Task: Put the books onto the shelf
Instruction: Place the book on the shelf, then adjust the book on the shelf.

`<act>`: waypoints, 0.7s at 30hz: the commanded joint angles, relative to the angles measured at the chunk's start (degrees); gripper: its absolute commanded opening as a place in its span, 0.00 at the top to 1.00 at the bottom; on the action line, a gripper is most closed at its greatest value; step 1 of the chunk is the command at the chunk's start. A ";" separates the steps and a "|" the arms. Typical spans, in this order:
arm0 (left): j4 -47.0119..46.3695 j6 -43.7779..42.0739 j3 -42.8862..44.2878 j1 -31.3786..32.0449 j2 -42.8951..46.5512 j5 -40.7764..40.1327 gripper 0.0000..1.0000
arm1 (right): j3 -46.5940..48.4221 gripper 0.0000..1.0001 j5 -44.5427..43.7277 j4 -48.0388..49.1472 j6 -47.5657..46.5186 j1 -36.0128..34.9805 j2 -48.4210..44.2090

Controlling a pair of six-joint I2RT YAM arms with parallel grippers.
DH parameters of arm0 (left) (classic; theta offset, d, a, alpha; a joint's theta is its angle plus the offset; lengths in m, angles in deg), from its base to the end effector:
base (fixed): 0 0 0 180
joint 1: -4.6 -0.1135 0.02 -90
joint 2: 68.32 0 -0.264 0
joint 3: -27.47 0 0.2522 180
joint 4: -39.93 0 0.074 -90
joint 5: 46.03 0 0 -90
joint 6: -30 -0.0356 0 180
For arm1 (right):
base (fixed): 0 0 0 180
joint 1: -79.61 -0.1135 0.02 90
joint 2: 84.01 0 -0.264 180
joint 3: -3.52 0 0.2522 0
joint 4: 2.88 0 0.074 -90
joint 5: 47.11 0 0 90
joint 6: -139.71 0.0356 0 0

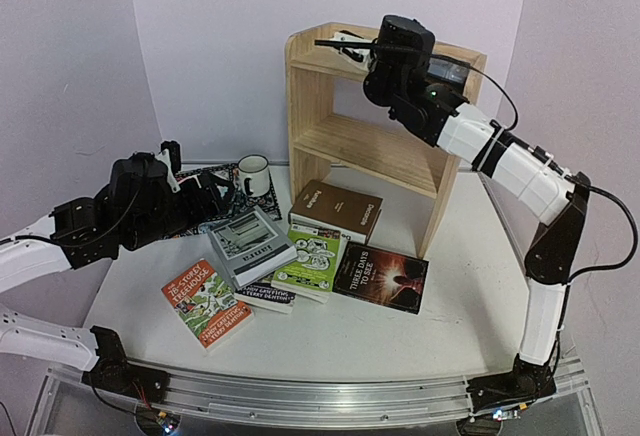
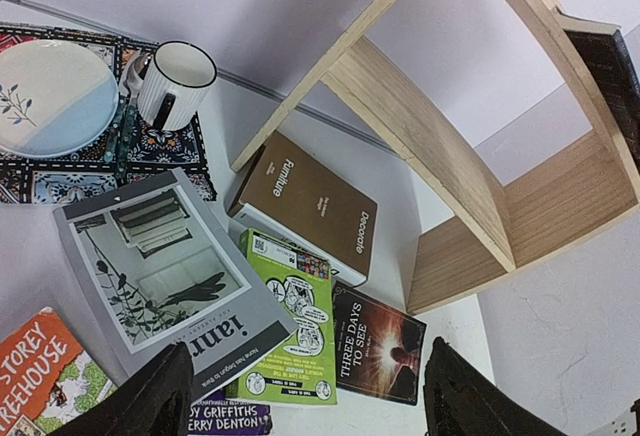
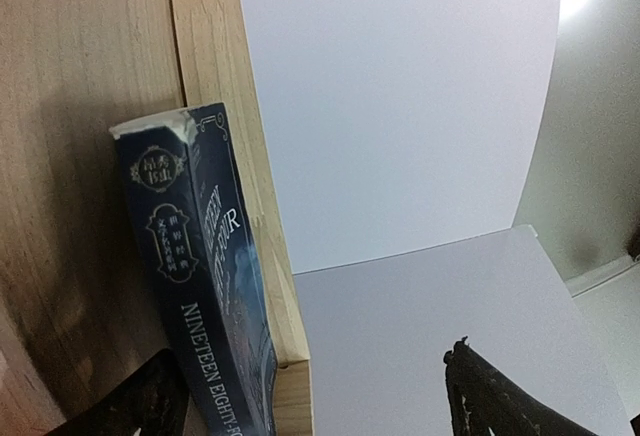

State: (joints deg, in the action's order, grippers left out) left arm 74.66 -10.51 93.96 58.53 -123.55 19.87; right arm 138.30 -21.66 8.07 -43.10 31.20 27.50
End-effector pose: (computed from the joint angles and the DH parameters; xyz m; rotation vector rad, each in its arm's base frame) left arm 0.1380 -0.1648 0.3372 -0.2028 2.0138 -0.7669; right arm 0.3044 0.2945 0.5090 -0.5021 1.3378 -1.1919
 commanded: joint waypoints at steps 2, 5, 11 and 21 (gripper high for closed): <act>-0.86 0.01 0.63 -0.23 -1.36 0.17 0.20 | 2.58 0.07 0.01 -6.00 10.02 -2.80 -3.83; -0.86 -0.03 0.61 -0.22 -2.00 -0.24 0.20 | -2.05 0.02 2.13 -8.46 12.50 -3.82 -6.55; -0.94 -0.04 1.01 -0.26 -3.31 0.00 0.20 | -1.47 0.02 5.80 -18.18 23.66 -4.70 -9.54; -1.08 -0.24 1.38 -0.23 -3.99 -0.16 0.20 | 1.99 0.16 20.36 -34.17 46.12 -5.50 -16.50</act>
State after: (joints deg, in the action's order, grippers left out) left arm 74.67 -10.51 93.96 58.53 -127.25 19.87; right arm 138.48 -7.26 -21.88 -8.79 26.14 16.12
